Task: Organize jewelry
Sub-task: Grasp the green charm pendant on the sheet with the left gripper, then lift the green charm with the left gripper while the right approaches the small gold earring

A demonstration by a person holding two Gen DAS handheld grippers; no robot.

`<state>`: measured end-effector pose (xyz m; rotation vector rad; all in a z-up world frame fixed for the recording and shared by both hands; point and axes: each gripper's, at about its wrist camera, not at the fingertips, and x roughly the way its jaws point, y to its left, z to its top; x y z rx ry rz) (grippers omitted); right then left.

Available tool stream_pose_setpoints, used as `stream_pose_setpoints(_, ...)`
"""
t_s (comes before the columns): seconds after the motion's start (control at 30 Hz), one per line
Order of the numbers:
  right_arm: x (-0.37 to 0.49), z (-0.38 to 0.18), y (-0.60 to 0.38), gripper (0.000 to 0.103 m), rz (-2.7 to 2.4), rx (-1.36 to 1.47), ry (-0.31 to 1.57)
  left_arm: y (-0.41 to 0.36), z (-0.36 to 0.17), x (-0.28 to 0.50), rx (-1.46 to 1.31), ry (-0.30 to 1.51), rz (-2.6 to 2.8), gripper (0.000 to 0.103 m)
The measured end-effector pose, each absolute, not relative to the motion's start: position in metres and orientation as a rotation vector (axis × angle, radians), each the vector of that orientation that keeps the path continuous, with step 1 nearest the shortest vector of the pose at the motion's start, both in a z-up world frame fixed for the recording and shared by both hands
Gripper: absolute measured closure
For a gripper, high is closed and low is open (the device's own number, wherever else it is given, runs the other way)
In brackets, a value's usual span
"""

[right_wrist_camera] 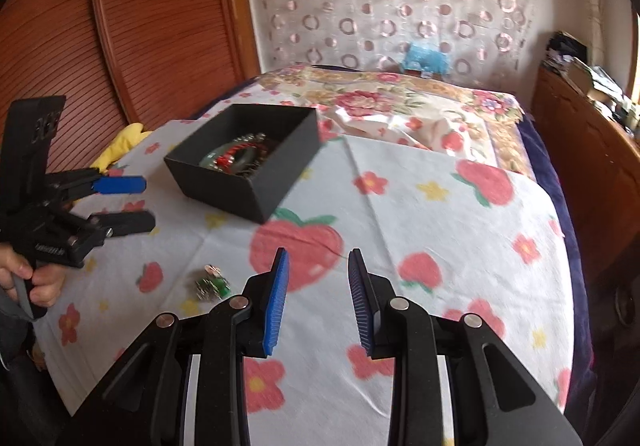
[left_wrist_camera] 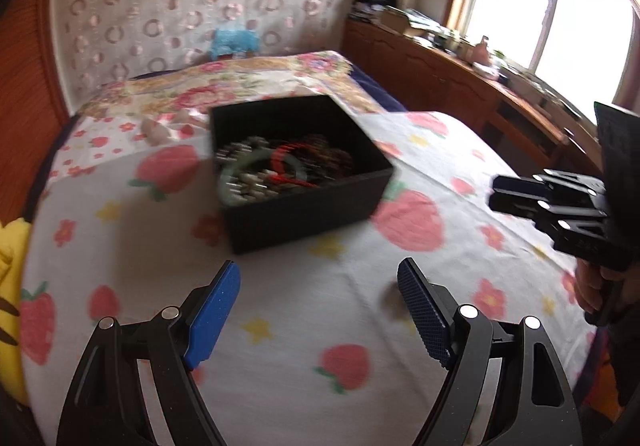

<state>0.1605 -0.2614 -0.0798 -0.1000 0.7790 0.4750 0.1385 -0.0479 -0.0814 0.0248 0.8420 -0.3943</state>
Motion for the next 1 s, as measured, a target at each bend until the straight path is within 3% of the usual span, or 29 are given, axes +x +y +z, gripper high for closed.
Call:
stream_pose_setpoints(0.07, 0.158, -0.082, -0.265, 0.070, 0.468, -0.094, 0.780, -0.058, -0.086, 0.135, 0.033, 0.860, -0.421, 0.041)
stream_pose_setpoints(0.27, 0.153, -0.087, -0.266, 0.070, 0.467, -0.092, 0.777, -0.092, -0.102, 0.124, 0.069, 0.914, -0.516, 0.064)
stream_pose_setpoints(0.7, 0.149, -0.087, -0.265, 0.070, 0.487, -0.069, 0.774, -0.106, -0.116, 0.135, 0.064, 0.950, -0.521, 0.083)
stream_pose_setpoints(0.77, 0.149, -0.088, -0.265, 0.070, 0.492, -0.070, 0.778, -0.107, -0.118, 0.136, 0.066, 0.954, -0.515, 0.093)
stream_pose_setpoints(1.0, 0.147, -0.092, -0.263, 0.070, 0.498, -0.068, 0.785, -0.100, -0.111, 0.128, 0.066, 0.934, -0.509, 0.098)
